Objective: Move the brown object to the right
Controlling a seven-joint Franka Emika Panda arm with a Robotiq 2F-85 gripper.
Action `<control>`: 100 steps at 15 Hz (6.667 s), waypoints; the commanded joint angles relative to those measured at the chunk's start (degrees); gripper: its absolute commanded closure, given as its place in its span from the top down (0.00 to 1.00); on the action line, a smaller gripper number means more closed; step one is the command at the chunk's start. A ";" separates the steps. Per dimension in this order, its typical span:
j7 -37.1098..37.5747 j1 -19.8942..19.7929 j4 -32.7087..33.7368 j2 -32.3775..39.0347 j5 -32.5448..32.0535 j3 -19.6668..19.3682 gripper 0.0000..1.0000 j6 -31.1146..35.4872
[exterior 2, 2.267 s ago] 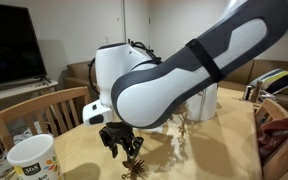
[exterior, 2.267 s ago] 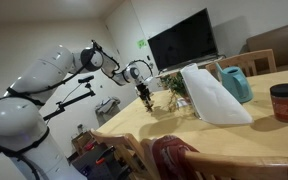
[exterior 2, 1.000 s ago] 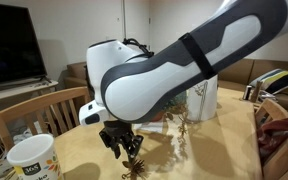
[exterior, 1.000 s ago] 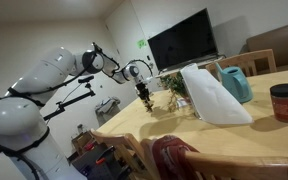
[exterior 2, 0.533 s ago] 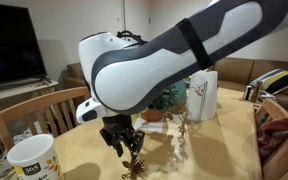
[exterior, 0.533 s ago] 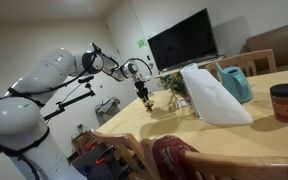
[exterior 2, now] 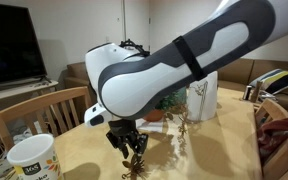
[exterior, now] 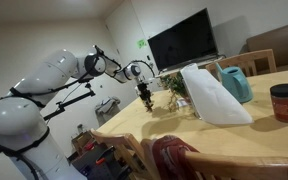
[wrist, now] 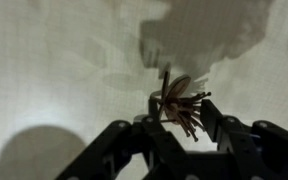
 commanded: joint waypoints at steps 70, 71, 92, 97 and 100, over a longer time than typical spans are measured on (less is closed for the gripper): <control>0.05 5.38 12.53 0.25 -4.96 -2.95 0.01 -3.88; 0.24 5.65 12.83 0.27 -5.11 -3.36 0.01 -4.47; -0.56 5.64 13.17 5.85 -5.18 -7.97 0.01 -0.89; -0.31 5.95 12.96 6.40 -5.85 -8.75 0.01 -1.30; -0.38 6.69 13.08 6.52 -6.40 -9.74 0.01 -2.58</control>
